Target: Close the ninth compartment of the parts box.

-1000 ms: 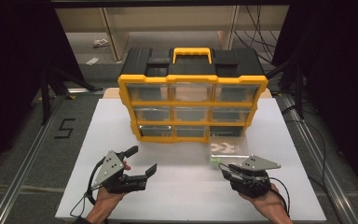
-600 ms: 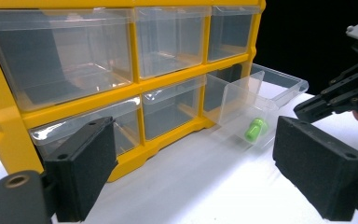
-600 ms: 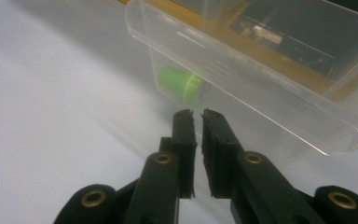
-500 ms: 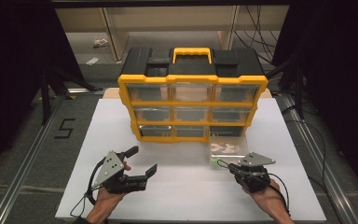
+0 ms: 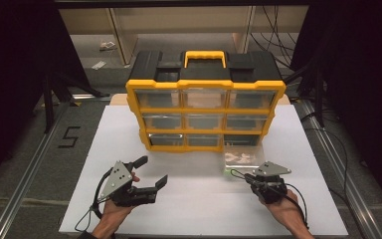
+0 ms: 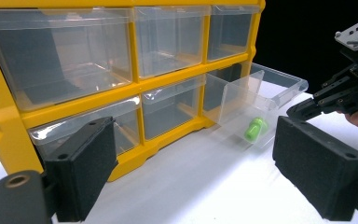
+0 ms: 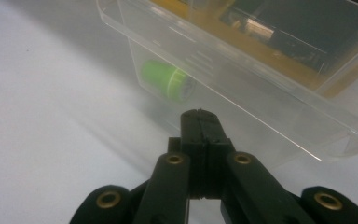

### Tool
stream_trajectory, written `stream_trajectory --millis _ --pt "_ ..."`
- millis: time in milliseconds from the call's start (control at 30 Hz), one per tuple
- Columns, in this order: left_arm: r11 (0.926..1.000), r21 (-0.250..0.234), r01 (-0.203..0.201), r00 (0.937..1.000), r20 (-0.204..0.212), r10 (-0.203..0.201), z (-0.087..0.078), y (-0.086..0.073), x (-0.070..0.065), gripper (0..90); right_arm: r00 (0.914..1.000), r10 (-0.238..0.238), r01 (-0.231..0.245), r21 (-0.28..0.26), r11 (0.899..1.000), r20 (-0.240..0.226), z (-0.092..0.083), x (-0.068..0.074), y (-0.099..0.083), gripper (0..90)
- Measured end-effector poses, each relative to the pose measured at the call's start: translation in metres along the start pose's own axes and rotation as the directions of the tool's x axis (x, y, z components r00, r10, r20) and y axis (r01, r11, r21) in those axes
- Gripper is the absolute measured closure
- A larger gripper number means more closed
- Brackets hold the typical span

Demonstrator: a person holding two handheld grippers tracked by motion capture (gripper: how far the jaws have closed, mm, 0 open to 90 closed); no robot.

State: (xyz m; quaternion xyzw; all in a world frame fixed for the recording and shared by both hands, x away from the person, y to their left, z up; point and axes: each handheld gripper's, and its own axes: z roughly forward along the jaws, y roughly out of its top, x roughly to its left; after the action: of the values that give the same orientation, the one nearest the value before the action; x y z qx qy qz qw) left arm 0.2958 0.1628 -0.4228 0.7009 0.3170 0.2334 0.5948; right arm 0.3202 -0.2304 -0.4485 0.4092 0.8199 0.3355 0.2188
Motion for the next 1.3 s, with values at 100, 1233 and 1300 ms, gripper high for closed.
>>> stream_trajectory --millis 100,1233,1300 --pt "1.0000 0.002 0.000 1.0000 0.000 0.000 0.0002 -0.0002 0.0001 13.3 1.0000 -0.004 0.004 0.002 1.000 0.009 0.0010 0.0002 -0.0002 90.0" --pt "1.0000 0.003 0.000 1.0000 0.000 0.000 0.0006 -0.0004 0.0001 13.5 0.9990 -0.022 0.022 -0.017 1.000 0.039 0.0085 -0.0014 0.0059 90.0" --pt "1.0000 0.003 -0.001 1.0000 0.000 0.001 0.0005 -0.0004 0.0001 13.5 0.9991 -0.020 0.020 -0.019 1.000 0.039 0.0085 -0.0017 0.0064 90.0"
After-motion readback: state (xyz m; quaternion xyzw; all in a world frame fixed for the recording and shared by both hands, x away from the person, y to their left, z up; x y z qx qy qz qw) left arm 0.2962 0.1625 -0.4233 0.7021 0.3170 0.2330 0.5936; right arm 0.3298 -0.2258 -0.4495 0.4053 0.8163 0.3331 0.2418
